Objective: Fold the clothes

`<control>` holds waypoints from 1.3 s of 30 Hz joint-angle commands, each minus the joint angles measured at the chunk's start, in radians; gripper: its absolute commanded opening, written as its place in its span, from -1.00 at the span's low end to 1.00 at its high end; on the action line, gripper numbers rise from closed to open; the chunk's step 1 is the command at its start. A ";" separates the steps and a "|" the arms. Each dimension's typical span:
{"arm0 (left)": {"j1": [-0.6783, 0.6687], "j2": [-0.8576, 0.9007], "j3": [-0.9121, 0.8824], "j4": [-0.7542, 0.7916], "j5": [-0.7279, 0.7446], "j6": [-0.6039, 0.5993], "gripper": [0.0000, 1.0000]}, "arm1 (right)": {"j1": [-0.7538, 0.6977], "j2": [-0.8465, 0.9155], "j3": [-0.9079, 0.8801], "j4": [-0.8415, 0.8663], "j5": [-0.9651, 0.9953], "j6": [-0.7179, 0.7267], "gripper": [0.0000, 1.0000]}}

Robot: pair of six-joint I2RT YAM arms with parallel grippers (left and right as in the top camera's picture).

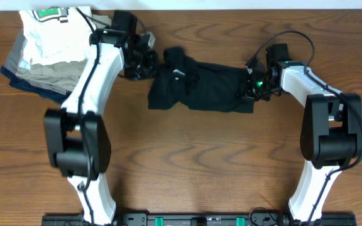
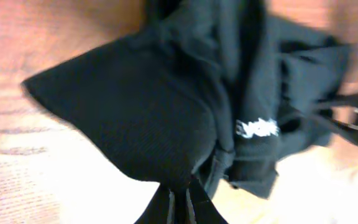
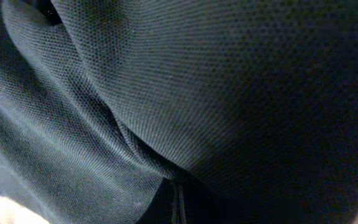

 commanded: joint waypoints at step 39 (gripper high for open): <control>-0.554 0.102 0.002 0.444 -0.145 -0.012 -0.88 | -0.357 -0.468 0.034 -0.066 -0.077 0.008 -0.97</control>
